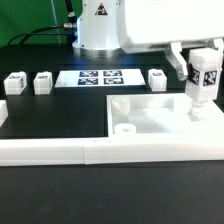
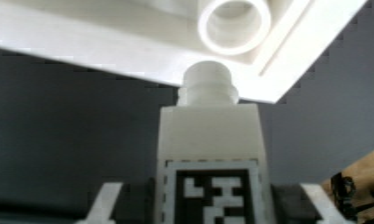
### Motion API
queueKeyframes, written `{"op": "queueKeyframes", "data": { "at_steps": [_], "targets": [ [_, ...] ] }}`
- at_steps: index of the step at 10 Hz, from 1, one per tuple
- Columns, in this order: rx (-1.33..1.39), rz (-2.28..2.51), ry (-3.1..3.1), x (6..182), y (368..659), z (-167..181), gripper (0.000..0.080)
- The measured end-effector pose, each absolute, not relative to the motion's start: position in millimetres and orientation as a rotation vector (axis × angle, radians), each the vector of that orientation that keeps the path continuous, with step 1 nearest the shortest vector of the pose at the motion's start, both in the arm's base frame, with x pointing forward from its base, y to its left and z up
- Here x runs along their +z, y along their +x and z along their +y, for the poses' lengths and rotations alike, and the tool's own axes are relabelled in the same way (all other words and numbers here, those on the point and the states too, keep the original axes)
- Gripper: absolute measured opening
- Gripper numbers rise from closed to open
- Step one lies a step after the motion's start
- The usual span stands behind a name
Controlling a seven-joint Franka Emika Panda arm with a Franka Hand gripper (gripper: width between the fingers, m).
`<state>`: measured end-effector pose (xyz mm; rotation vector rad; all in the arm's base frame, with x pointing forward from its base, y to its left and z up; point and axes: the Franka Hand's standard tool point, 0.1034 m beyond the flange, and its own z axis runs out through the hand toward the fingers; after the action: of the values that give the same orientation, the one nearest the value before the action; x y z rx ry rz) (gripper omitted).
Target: Assemble square table
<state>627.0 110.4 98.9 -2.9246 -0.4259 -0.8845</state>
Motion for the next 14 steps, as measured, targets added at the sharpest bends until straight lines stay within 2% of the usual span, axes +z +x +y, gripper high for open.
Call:
{"op": "queueKeyframes", "data": {
  "at_steps": [3, 6, 9, 14],
  "targets": [
    [-0.854, -0.433, -2.93, 86.0, 622.1, 112.5, 0.0287],
    [-0.848, -0.436, -2.933, 83.0, 621.0, 110.5, 0.0287],
    [-0.818, -0.441, -2.937, 68.8, 617.3, 114.1, 0.0287],
    [-0.843, -0.438, -2.932, 66.0, 616.4, 113.0, 0.0287]
  ]
}}
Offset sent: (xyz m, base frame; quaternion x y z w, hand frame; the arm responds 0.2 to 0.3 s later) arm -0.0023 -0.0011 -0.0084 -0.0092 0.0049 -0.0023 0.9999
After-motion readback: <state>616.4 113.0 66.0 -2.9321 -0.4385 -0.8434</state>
